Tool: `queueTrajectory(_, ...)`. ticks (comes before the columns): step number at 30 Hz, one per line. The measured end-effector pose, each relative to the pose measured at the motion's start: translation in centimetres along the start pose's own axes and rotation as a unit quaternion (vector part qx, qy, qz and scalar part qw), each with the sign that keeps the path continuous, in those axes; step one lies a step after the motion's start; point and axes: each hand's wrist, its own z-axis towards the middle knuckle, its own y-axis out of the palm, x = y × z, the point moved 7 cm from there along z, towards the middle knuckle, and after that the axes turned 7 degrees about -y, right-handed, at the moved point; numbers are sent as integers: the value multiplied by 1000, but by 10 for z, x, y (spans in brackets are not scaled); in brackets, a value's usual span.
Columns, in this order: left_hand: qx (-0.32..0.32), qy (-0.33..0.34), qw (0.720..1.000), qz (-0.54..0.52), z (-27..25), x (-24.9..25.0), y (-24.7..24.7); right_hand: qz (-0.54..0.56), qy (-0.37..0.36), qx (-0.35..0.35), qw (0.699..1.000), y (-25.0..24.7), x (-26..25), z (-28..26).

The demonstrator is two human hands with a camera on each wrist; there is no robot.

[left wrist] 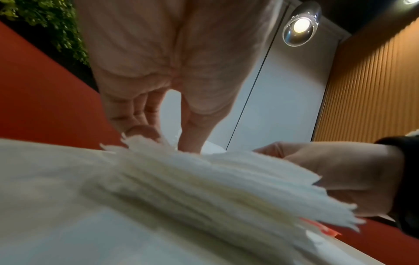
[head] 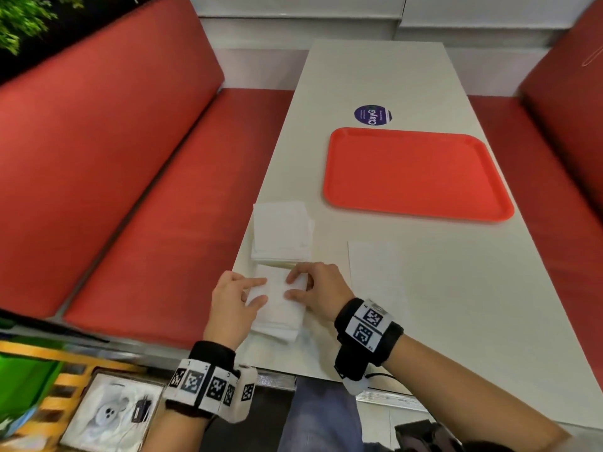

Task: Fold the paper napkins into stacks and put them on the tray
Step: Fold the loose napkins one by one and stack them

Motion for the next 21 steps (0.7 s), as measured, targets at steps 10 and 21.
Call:
queueTrajectory(10, 45, 60, 993, 96, -17, 71, 4, 207, 105, 87, 969, -80, 47, -58)
queueTrajectory(21, -244, -106, 954, -139, -22, 120, 146, 271, 265, 165, 910, -105, 104, -112)
